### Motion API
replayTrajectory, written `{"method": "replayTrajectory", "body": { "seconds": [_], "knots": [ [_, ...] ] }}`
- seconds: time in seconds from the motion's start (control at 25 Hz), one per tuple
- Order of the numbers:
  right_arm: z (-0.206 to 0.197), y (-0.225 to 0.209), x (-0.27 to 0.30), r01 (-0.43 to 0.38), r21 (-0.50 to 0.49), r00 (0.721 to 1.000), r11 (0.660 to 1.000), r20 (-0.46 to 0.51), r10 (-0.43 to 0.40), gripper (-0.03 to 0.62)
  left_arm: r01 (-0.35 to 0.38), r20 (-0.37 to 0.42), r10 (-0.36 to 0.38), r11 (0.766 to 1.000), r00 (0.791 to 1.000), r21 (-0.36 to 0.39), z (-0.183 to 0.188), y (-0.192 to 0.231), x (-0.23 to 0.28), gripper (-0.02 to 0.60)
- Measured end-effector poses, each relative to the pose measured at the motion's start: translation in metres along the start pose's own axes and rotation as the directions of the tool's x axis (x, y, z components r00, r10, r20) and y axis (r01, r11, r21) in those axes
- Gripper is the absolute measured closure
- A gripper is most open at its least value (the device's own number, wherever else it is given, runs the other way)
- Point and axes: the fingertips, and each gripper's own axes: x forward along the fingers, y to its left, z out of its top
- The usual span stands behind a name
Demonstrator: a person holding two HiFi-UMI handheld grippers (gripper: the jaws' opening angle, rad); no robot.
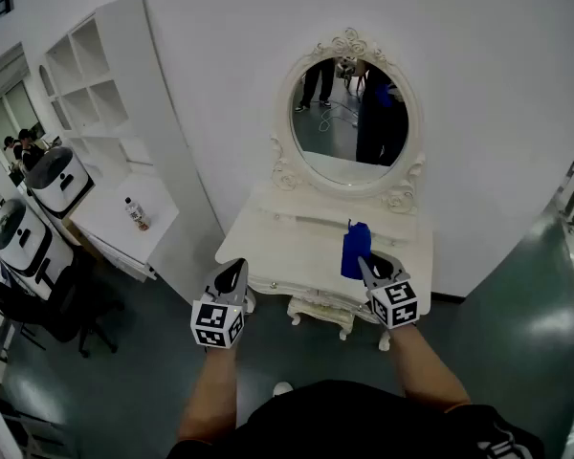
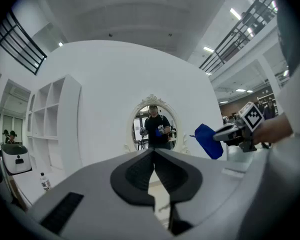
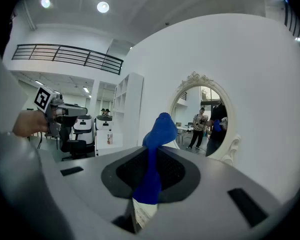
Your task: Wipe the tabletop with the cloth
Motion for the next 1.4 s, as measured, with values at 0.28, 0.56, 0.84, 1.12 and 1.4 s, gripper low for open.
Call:
{"method": "replayTrajectory", "body": {
  "seconds": [0.28, 0.56, 0.84, 1.12, 1.4],
  "knots": [
    [0.009, 0.031, 0.045, 0.026, 0.023, 1.0, 0.999, 0.009, -0.026, 0.551, 0.035, 0.017, -0.035, 0.998, 0.999, -0.05, -0.011, 0.058, 0.004, 0.568],
    [0.032, 0.071, 0.088, 0.054, 0.046, 0.998, 0.998, 0.025, -0.055, 0.551, 0.072, 0.038, -0.069, 0.993, 0.997, -0.091, -0.022, 0.122, 0.0, 0.568],
    [0.031, 0.1, 0.118, 0.05, 0.045, 0.999, 0.998, -0.015, -0.05, 0.551, 0.056, 0.018, -0.054, 0.992, 0.998, -0.116, -0.042, 0.17, -0.014, 0.568],
    [0.006, 0.088, 0.165, 0.041, 0.091, 0.998, 0.995, -0.052, -0.037, 0.551, 0.047, -0.035, -0.052, 0.992, 0.998, -0.12, -0.071, 0.196, 0.013, 0.568],
    [-0.003, 0.056, 0.234, 0.019, 0.127, 0.999, 0.992, -0.051, -0.013, 0.551, 0.036, -0.073, -0.043, 0.995, 0.996, -0.095, -0.084, 0.222, 0.07, 0.568]
  ]
}}
